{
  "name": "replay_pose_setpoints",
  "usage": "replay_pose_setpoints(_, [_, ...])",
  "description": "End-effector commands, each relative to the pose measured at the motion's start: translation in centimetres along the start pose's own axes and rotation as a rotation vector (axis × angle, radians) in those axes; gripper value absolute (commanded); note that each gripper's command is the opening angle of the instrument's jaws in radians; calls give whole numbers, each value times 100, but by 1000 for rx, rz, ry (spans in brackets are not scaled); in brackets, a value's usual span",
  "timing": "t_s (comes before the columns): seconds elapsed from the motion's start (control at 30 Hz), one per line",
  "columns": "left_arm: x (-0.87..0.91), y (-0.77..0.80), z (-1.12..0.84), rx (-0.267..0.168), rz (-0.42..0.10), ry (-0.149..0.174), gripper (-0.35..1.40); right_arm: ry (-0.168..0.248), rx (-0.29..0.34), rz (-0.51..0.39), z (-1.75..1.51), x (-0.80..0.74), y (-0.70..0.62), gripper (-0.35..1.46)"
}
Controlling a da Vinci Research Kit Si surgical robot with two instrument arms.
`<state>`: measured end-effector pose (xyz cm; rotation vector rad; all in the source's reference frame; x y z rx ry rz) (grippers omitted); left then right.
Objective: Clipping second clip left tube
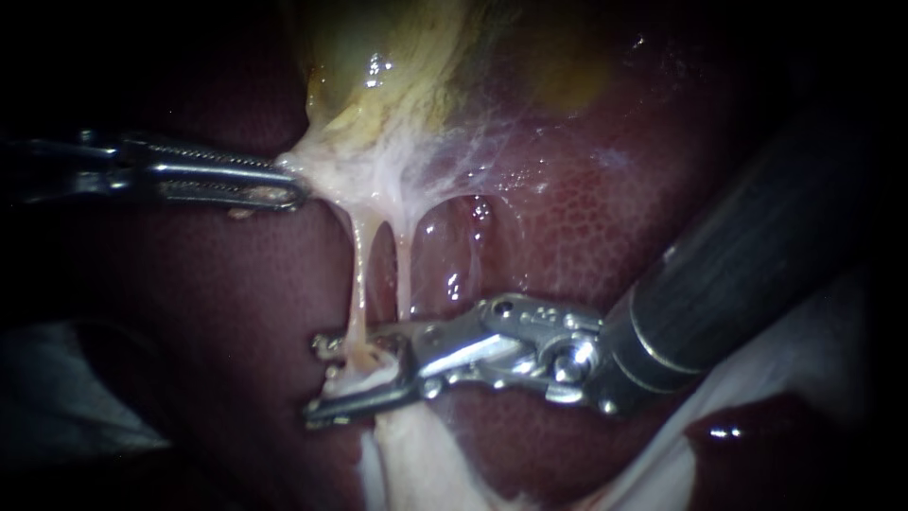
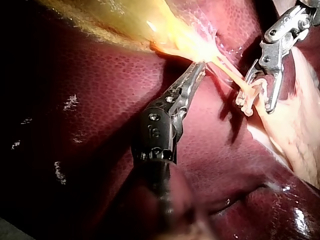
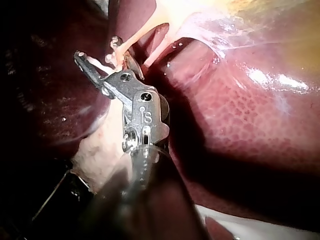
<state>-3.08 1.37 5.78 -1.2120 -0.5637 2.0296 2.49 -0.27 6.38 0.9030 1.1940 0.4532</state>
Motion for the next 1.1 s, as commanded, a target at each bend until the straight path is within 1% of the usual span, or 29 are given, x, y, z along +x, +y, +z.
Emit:
replay_pose_setpoints(0.03, [0, 0, 0, 0, 0, 0, -35, -1, 1, -2, -2, 0, 0, 39])
replay_pose_setpoints(0.1, [0, 0, 1, 0, 0, 0, -35, -1, 2, -1, -3, 1, 0, 35])
replay_pose_setpoints(0.27, [0, 0, 1, 0, 0, 0, -35, -2, 9, 6, -9, 5, -2, 17])
replay_pose_setpoints(0.3, [0, 0, 1, 0, 0, 0, -35, -2, 11, 6, -11, 5, -2, 10])
replay_pose_setpoints(0.4, [0, 0, 1, -2, 0, 0, -35, -5, 22, 4, -15, 5, -4, -35])
replay_pose_setpoints(0.6, [0, 0, 2, -2, 0, 0, -35, 4, 6, 3, -19, 7, -6, -35])
replay_pose_setpoints(0.67, [0, 0, 2, -2, 0, 0, -35, -7, 3, 4, -20, 8, -6, -35])
replay_pose_setpoints(1.1, [1, 1, 3, -2, -1, 0, -35, -7, -1, 4, -20, 7, -3, -35])
